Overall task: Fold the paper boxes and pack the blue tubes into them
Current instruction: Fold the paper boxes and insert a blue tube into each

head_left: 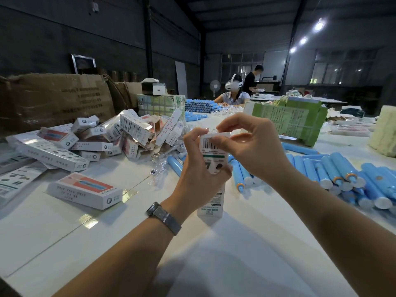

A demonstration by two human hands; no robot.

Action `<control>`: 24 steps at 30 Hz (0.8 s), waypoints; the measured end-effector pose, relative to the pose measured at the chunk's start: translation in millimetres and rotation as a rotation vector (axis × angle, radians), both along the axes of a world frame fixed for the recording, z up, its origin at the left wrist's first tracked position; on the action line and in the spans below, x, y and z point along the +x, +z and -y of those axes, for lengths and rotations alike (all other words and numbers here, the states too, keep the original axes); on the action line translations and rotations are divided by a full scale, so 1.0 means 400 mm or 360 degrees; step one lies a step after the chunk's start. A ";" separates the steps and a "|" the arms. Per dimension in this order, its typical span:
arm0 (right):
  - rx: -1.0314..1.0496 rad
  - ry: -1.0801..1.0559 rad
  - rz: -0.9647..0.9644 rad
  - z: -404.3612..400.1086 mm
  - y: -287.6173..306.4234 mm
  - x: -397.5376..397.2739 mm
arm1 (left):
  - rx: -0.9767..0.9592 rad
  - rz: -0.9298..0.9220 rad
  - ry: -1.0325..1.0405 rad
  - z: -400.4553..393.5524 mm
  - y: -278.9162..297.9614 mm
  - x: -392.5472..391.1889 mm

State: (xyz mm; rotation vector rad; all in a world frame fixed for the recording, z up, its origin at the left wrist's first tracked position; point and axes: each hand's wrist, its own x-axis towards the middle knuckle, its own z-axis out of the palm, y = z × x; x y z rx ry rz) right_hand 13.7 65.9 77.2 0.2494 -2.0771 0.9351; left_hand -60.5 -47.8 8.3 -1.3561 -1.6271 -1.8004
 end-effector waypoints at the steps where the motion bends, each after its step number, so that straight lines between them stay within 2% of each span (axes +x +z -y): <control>1: -0.0062 0.0021 -0.0018 -0.002 -0.005 -0.003 | 0.0002 0.0009 -0.0001 0.000 0.000 0.001; 5: -0.0182 0.0123 -0.0094 -0.007 -0.017 -0.011 | 0.0010 0.0056 -0.0005 -0.002 0.001 0.002; 12: -0.0209 0.0265 -0.0149 -0.014 -0.038 -0.024 | 0.0024 0.0069 -0.0029 -0.001 0.004 0.006; 20: -0.0231 0.0238 -0.0108 -0.015 -0.046 -0.030 | 0.0020 0.0108 -0.0021 0.000 0.008 0.003; 24: -0.0066 0.0028 -0.0039 -0.023 -0.051 -0.037 | 0.0023 0.0202 -0.0144 0.011 0.012 0.003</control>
